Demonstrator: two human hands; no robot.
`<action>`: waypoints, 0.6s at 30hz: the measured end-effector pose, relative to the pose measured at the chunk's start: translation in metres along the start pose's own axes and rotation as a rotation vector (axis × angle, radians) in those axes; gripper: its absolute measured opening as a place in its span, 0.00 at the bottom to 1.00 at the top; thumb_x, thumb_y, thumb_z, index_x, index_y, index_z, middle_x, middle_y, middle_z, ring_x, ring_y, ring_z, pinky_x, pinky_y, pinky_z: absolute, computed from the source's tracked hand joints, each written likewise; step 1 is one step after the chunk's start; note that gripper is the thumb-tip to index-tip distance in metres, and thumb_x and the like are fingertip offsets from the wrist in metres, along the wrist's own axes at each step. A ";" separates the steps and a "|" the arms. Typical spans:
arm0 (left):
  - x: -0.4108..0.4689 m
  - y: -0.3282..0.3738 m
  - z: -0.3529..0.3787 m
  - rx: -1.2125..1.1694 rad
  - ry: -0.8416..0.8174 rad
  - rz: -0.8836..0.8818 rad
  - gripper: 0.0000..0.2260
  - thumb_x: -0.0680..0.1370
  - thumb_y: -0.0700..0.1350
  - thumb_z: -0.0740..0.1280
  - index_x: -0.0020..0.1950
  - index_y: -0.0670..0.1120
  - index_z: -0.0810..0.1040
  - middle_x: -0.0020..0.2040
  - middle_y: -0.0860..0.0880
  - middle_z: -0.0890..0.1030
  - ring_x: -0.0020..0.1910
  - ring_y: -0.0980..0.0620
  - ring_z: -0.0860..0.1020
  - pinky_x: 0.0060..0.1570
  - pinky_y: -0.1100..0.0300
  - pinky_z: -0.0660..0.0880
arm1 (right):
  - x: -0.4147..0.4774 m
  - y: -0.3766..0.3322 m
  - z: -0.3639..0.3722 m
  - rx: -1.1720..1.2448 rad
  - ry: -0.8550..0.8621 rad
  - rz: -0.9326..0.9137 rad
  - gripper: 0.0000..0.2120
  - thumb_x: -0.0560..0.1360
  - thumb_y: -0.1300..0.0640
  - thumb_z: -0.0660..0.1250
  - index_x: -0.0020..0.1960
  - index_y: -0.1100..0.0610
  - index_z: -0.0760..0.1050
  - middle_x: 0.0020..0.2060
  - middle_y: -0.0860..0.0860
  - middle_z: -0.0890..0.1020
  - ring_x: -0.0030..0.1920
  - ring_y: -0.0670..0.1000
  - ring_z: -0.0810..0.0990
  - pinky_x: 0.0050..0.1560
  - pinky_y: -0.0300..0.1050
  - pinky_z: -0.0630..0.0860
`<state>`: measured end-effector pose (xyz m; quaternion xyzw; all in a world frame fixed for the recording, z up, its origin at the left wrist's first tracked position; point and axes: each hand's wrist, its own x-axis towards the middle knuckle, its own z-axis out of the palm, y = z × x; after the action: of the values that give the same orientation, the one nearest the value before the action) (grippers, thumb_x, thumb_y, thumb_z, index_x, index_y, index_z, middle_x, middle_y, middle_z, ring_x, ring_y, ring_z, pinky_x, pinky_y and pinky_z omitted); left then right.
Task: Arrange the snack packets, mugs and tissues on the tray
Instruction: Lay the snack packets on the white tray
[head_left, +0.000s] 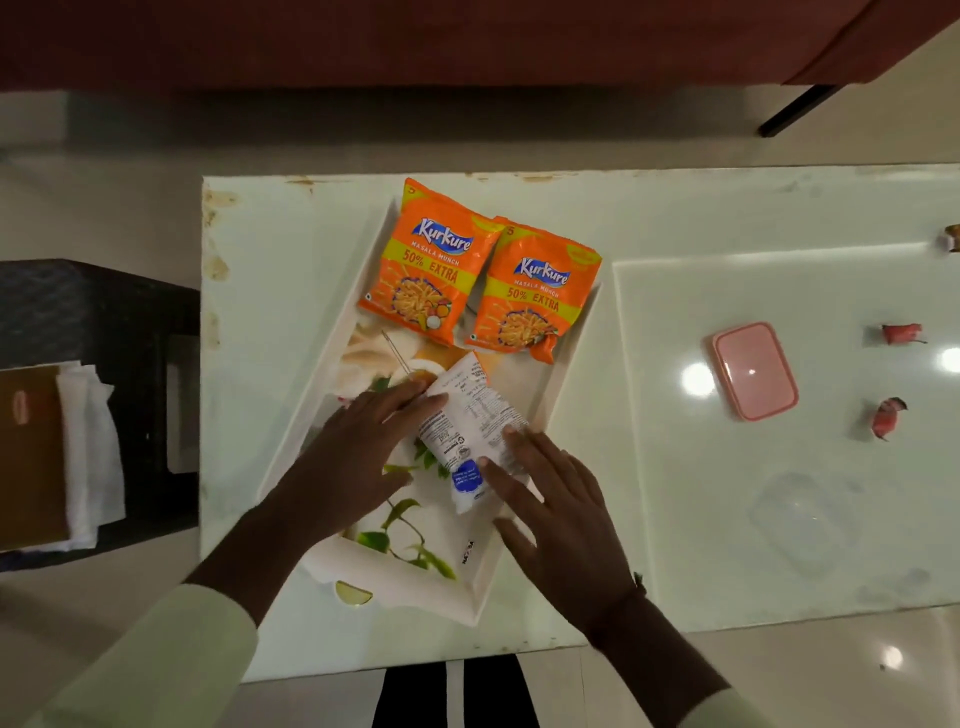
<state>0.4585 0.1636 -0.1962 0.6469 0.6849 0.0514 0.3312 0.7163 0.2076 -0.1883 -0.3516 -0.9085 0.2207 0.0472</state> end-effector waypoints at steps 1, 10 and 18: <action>0.003 0.001 0.003 -0.011 0.047 -0.003 0.40 0.70 0.47 0.75 0.77 0.59 0.57 0.78 0.56 0.59 0.74 0.51 0.61 0.70 0.48 0.64 | 0.005 -0.003 0.004 -0.014 0.035 0.029 0.27 0.72 0.55 0.76 0.69 0.52 0.76 0.72 0.57 0.73 0.72 0.59 0.71 0.64 0.60 0.74; 0.011 0.009 -0.010 -0.981 0.215 -0.192 0.16 0.72 0.50 0.72 0.59 0.48 0.80 0.58 0.50 0.81 0.57 0.57 0.78 0.53 0.64 0.76 | 0.060 -0.020 -0.041 0.216 0.250 0.124 0.16 0.76 0.56 0.69 0.64 0.54 0.78 0.52 0.51 0.82 0.50 0.51 0.80 0.52 0.47 0.75; 0.022 0.010 -0.011 -1.054 0.404 -0.505 0.11 0.75 0.56 0.68 0.40 0.52 0.84 0.29 0.50 0.80 0.30 0.56 0.77 0.30 0.57 0.77 | 0.155 -0.007 -0.066 0.279 0.069 0.364 0.11 0.80 0.48 0.63 0.48 0.51 0.82 0.46 0.49 0.85 0.46 0.50 0.83 0.43 0.44 0.74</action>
<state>0.4627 0.1897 -0.1912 0.1916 0.7486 0.4244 0.4719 0.6118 0.3296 -0.1364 -0.5072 -0.7885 0.3370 0.0857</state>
